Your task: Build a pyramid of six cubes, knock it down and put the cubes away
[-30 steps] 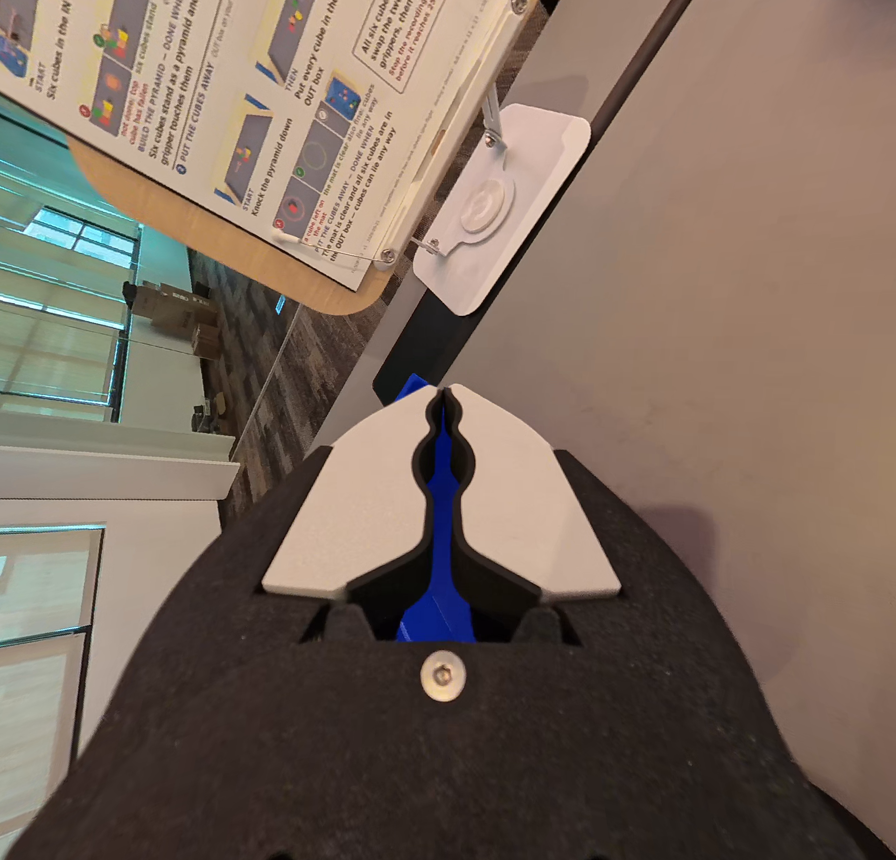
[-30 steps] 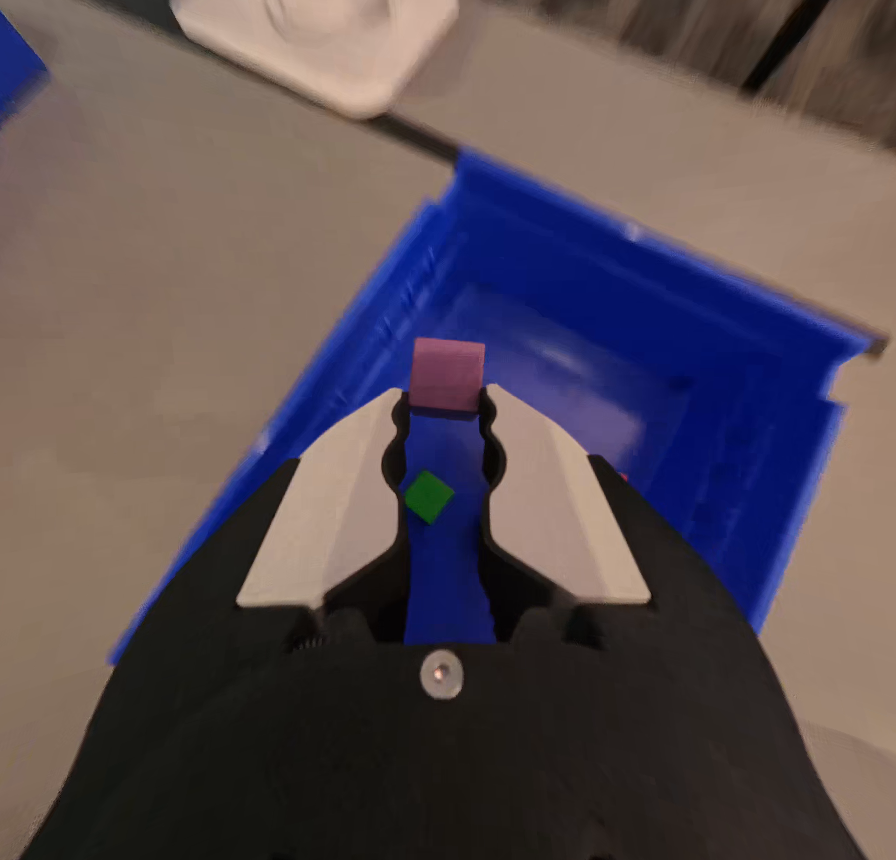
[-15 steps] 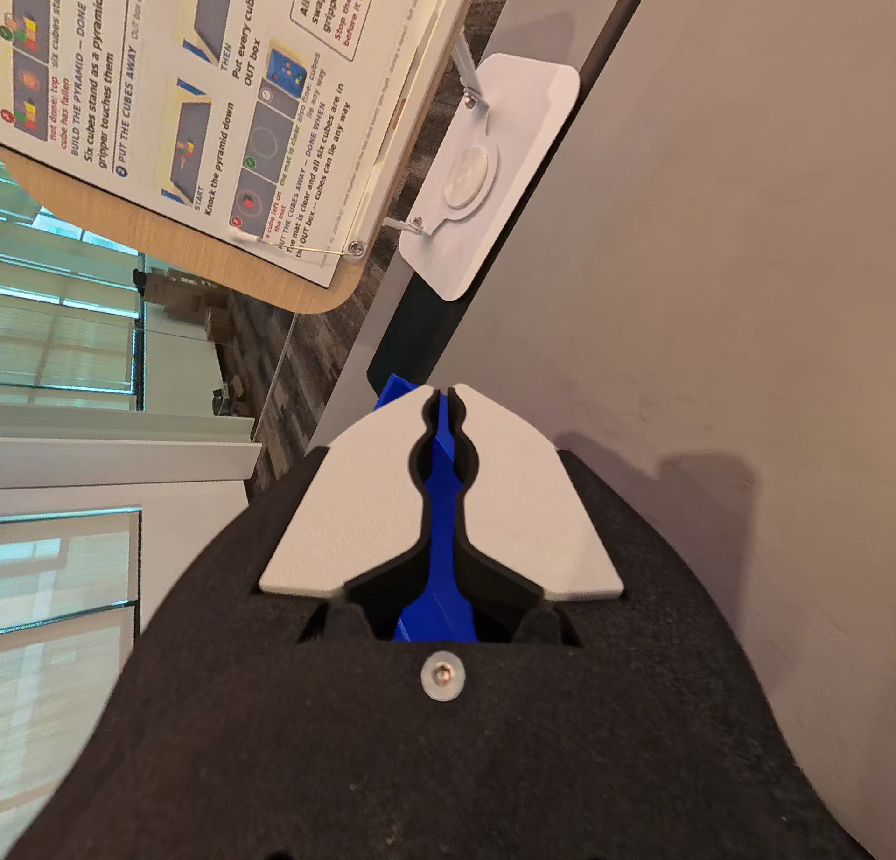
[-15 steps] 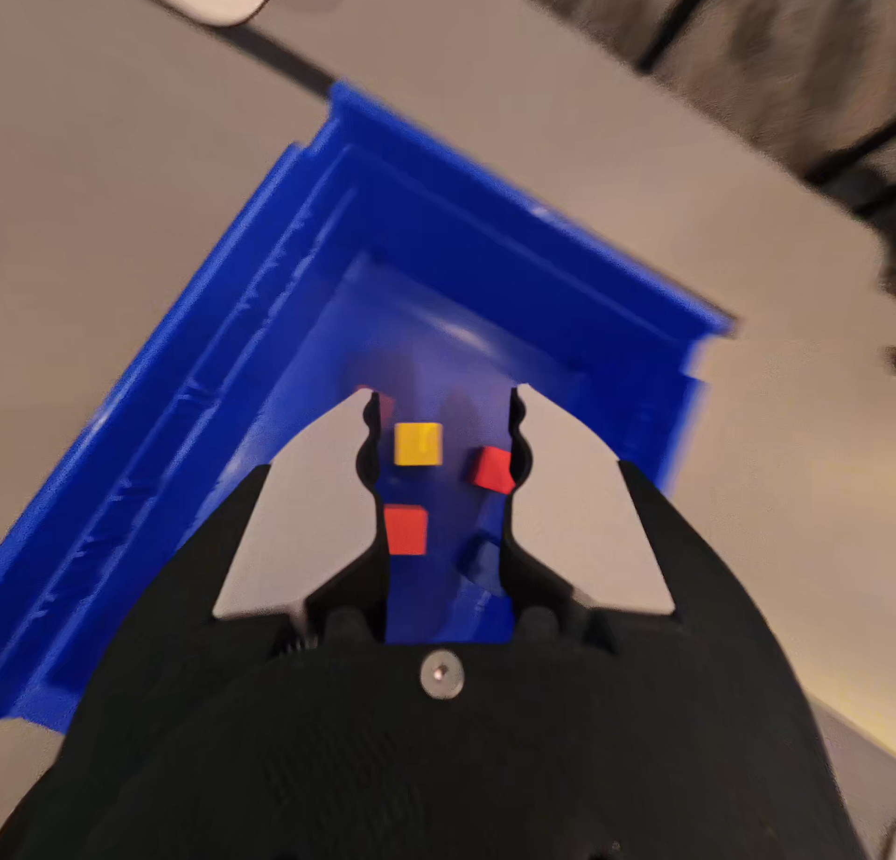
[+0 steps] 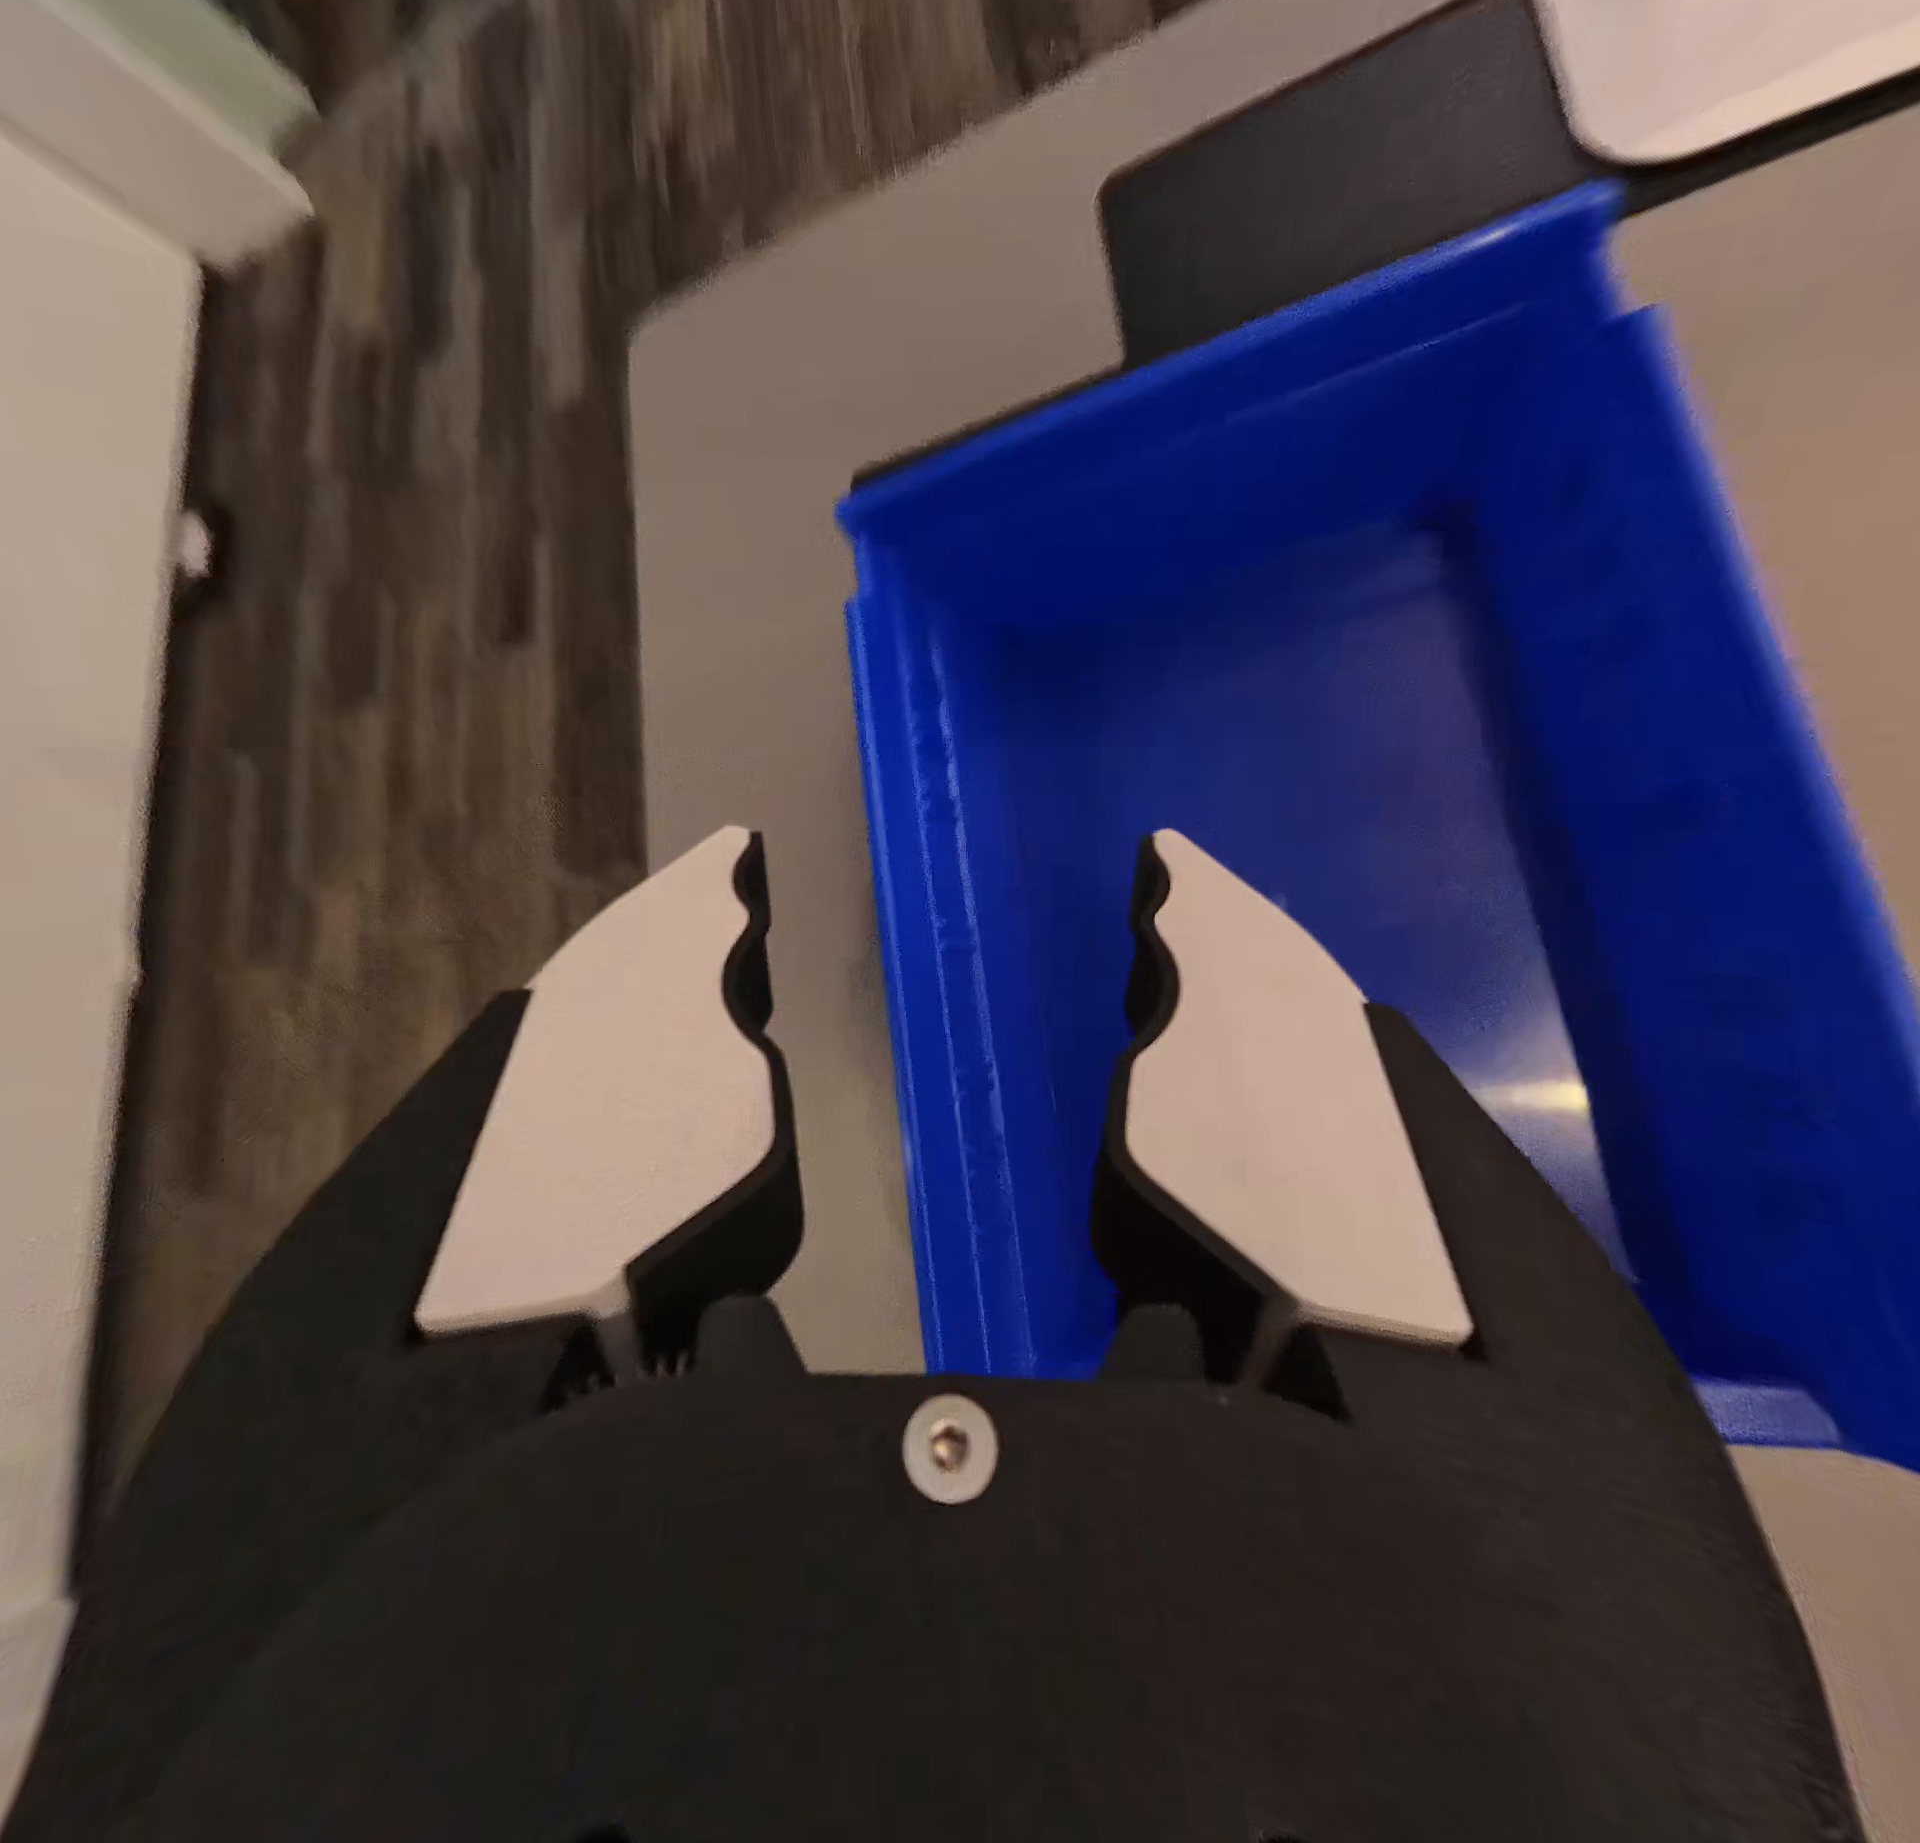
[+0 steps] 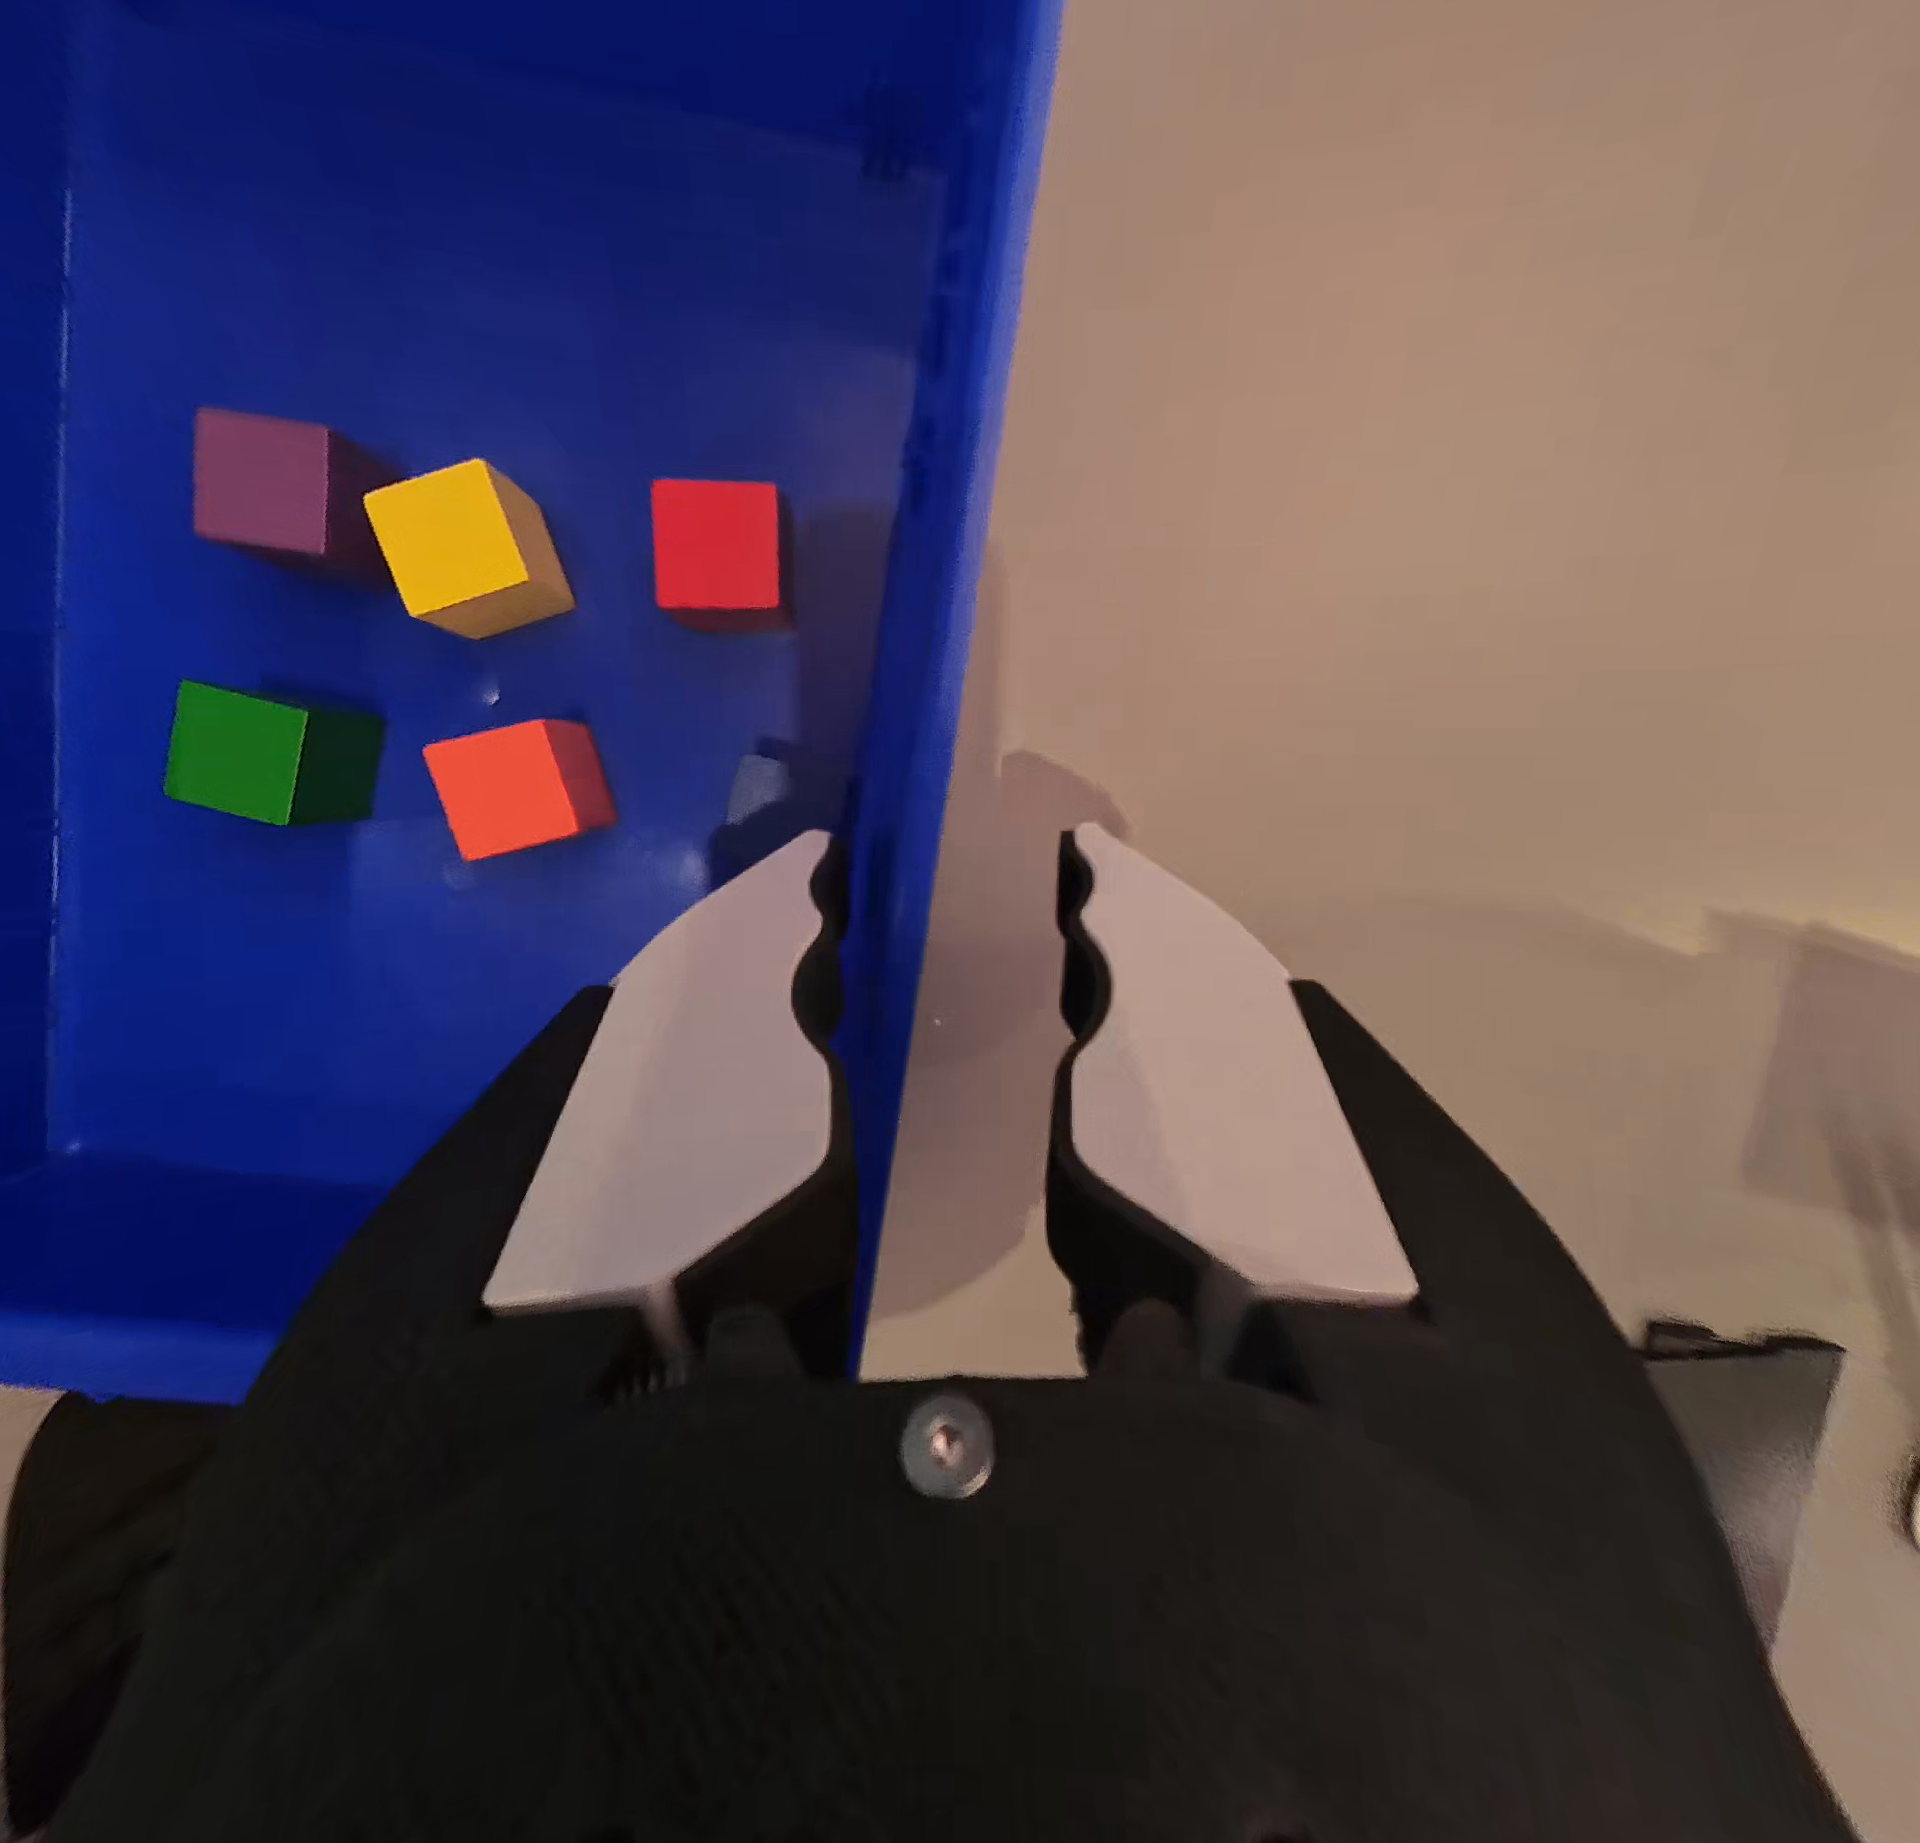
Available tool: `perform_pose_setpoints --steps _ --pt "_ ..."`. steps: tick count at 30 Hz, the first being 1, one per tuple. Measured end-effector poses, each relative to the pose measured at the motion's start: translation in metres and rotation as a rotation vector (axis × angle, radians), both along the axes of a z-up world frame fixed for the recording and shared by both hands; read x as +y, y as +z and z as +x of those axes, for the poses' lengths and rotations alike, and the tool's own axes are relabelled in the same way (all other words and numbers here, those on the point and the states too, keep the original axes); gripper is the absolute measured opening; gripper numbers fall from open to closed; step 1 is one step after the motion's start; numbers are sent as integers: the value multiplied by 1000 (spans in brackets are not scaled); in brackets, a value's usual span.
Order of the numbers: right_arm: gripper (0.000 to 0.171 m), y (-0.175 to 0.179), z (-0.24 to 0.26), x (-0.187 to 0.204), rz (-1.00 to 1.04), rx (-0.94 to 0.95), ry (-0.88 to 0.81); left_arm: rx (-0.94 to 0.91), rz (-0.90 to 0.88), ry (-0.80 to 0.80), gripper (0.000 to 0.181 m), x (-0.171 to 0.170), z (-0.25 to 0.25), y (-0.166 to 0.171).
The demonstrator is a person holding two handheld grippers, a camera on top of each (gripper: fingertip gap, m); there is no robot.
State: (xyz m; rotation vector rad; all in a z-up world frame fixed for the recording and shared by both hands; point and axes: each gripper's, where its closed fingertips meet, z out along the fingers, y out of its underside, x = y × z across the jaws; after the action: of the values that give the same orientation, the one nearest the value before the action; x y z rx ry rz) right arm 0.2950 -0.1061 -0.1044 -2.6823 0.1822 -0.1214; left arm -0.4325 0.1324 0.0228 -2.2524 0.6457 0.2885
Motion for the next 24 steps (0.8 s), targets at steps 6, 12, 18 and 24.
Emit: perform_pose_setpoints --steps 6,12,18,24 --pt "22 -21 -12 -1 -118 141 -9 -208 -317 110 60 -2 -41 -63" --pt "8 -21 -20 -2 -119 206 9 -133 -518 162 50 -6 -53 -112" --pt "9 -20 -35 -5 -153 226 34 -178 -648 177 6 -12 -51 -135" --pt "8 -20 -66 6 -204 256 66 -119 -684 61 8 -20 -3 -136"
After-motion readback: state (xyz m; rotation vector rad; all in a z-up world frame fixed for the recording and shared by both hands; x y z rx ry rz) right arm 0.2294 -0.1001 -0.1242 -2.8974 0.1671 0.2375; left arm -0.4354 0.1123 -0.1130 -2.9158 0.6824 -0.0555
